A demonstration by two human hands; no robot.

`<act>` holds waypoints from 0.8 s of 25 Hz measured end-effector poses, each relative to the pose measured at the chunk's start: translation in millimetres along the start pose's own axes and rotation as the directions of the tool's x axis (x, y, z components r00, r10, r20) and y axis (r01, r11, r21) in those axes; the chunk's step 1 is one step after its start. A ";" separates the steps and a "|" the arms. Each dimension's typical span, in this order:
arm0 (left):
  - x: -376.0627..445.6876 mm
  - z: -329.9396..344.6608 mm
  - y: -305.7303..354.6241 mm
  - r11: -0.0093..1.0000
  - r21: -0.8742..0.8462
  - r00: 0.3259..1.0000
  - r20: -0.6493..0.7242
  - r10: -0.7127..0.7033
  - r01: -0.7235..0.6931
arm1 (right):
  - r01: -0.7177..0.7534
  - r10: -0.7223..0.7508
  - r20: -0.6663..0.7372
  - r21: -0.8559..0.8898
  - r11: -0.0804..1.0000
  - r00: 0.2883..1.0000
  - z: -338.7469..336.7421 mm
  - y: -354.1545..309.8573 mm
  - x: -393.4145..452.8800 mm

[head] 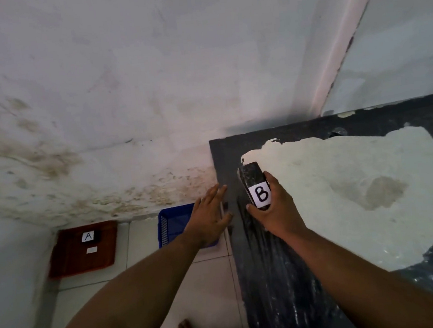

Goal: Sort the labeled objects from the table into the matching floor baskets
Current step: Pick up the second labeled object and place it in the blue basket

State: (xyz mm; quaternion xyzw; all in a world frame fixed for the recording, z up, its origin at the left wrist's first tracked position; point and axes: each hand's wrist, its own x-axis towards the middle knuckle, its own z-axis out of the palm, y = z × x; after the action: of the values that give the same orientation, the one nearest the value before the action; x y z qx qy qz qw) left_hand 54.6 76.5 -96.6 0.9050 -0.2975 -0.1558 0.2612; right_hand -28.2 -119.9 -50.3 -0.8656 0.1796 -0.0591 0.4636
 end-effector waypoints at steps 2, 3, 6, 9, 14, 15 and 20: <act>-9.2 -16.0 -28.8 0.997 -0.076 1.000 -0.010 -0.021 0.020 | -0.004 0.004 -0.018 -0.016 1.000 1.000 27.4 -16.8 3.2; -13.3 -23.2 -44.1 0.995 -0.099 0.999 -0.012 -0.030 0.029 | -0.014 0.013 -0.030 -0.023 1.000 0.999 40.2 -25.0 5.0; -26.0 -47.6 -103.9 0.991 -0.122 0.998 -0.013 -0.054 0.052 | -0.046 0.046 -0.012 0.000 0.999 0.999 87.9 -53.9 13.2; -31.0 -67.4 -171.4 0.988 -0.138 0.997 -0.010 -0.070 0.068 | -0.049 0.050 -0.010 0.053 0.997 0.999 146.6 -74.9 17.4; -14.3 -79.9 -265.0 0.993 -0.106 0.998 0.019 -0.059 0.060 | -0.119 0.122 -0.057 0.051 0.992 0.991 240.8 -71.8 33.0; -8.1 -75.5 -283.1 0.993 -0.105 0.998 0.014 -0.058 0.059 | -0.129 0.133 -0.059 0.058 0.990 0.989 258.8 -63.9 38.8; 24.0 -5.2 -362.2 0.983 -0.150 0.994 -0.009 -0.111 0.109 | -0.159 0.161 -0.051 0.039 0.987 0.986 345.0 12.5 62.4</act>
State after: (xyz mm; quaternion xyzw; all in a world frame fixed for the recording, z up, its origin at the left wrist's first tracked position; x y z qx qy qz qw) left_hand 240.9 312.3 -300.2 0.8992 -0.2323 -0.1839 0.3220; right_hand 119.2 120.4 -259.0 -0.8383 0.2598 -0.0481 0.4770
